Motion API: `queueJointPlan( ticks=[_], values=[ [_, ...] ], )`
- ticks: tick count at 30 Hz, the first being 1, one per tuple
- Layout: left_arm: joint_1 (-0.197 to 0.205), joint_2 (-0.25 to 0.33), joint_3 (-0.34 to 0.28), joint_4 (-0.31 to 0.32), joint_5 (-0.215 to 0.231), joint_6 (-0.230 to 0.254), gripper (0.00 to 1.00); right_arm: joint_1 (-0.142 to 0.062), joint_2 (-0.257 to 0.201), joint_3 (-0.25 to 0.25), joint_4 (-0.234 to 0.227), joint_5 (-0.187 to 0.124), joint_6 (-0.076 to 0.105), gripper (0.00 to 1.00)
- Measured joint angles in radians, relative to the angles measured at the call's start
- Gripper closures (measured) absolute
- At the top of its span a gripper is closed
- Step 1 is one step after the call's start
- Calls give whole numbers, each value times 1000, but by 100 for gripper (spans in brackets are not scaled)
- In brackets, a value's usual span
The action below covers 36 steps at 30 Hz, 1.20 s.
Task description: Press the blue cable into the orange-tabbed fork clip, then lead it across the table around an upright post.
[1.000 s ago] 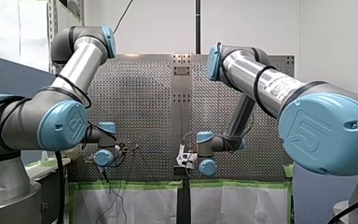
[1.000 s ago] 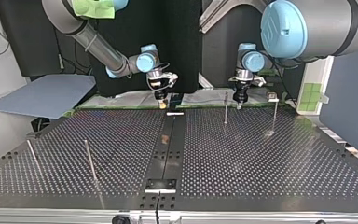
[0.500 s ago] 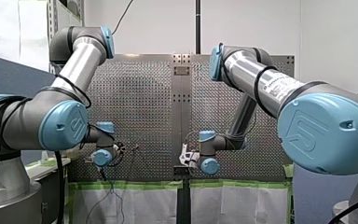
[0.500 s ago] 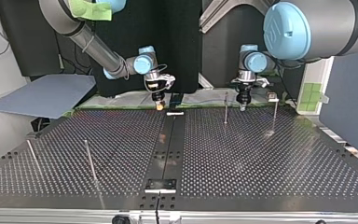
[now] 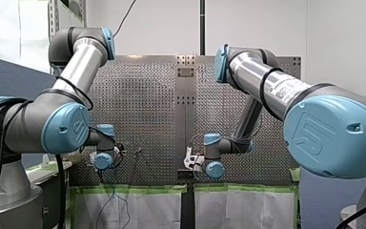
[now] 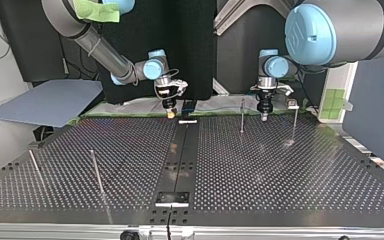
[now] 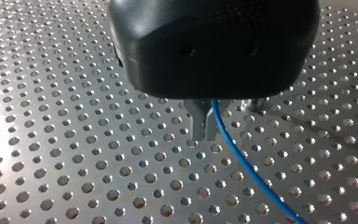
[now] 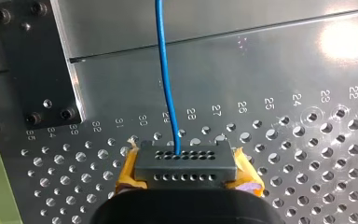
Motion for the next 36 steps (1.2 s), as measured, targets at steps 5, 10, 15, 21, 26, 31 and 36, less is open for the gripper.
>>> queueJointPlan(
  ticks=[5, 10, 15, 21, 26, 31, 36],
  values=[
    [2, 0, 0, -26, 13, -34, 36, 0, 0, 0, 3, -1, 0, 100],
    [6, 0, 0, -74, 40, -17, 0, 0, 0, 0, 6, -1, 0, 100],
    [5, 0, -1, -129, 9, 12, 0, 1, 0, 0, 9, -1, 0, 100],
    [3, 0, -1, -194, -23, 63, 0, 1, 0, 0, 10, -1, 0, 100],
    [4, 0, -1, -241, 11, 96, 0, 4, 0, 0, 11, -1, 0, 100],
    [8, 1, -6, -290, 59, 106, 0, 3, 0, 0, 15, -1, 0, 100],
    [18, 1, -31, -342, 110, 112, 0, 1, 0, 0, 18, -1, 0, 100]
  ],
)
